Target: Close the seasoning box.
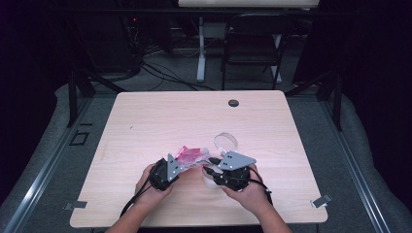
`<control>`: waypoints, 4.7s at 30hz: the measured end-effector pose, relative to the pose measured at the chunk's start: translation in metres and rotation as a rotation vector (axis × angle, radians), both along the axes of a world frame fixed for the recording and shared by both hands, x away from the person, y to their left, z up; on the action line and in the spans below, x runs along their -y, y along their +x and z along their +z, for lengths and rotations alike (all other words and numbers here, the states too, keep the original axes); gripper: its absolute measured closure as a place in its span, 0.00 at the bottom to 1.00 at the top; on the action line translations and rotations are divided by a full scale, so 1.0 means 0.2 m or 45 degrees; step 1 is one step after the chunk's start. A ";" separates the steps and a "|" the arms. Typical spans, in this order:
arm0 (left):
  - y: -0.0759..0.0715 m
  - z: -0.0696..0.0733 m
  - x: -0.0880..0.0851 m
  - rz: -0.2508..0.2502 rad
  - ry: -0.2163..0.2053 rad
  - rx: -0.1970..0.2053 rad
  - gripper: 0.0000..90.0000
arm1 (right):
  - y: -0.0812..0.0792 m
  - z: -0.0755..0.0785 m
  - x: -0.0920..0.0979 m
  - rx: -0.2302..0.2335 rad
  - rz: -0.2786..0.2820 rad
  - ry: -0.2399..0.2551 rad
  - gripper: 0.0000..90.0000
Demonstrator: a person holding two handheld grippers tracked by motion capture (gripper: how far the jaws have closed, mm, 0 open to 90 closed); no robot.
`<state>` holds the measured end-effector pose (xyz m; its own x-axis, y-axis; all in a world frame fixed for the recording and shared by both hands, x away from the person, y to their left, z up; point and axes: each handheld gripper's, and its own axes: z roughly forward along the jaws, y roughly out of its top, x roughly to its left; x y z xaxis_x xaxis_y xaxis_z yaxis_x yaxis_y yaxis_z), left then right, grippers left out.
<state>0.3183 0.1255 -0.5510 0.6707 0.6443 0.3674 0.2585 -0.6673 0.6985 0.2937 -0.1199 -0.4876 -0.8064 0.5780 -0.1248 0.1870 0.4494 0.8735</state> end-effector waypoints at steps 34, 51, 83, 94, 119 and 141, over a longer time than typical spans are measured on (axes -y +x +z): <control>0.12 -0.07 -0.15 0.097 -0.379 -0.338 0.82 | 0.04 -0.02 0.04 -0.003 -0.120 0.136 0.51; 0.15 -0.02 -0.28 0.193 -0.547 -0.353 0.83 | 0.06 -0.03 0.07 -0.001 -0.162 0.175 0.51; 0.22 -0.03 -0.87 0.823 -0.671 -0.228 0.83 | 0.07 -0.03 0.10 0.010 -0.208 0.196 0.51; 0.23 -0.05 -0.90 0.867 -0.740 -0.276 0.79 | 0.08 -0.04 0.10 0.008 -0.205 0.183 0.51; 0.16 0.05 -0.78 0.765 -0.690 -0.077 0.43 | 0.08 -0.05 0.10 0.008 -0.211 0.181 0.51; 0.11 0.09 -0.55 0.525 -0.587 -0.112 0.43 | 0.08 -0.04 0.10 0.004 -0.208 0.193 0.51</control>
<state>0.3412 0.2347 -0.5336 0.3479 0.9359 -0.0557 0.5002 -0.1351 0.8553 0.3096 -0.1401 -0.4960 -0.7002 0.7134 -0.0286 0.2437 0.2765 0.9296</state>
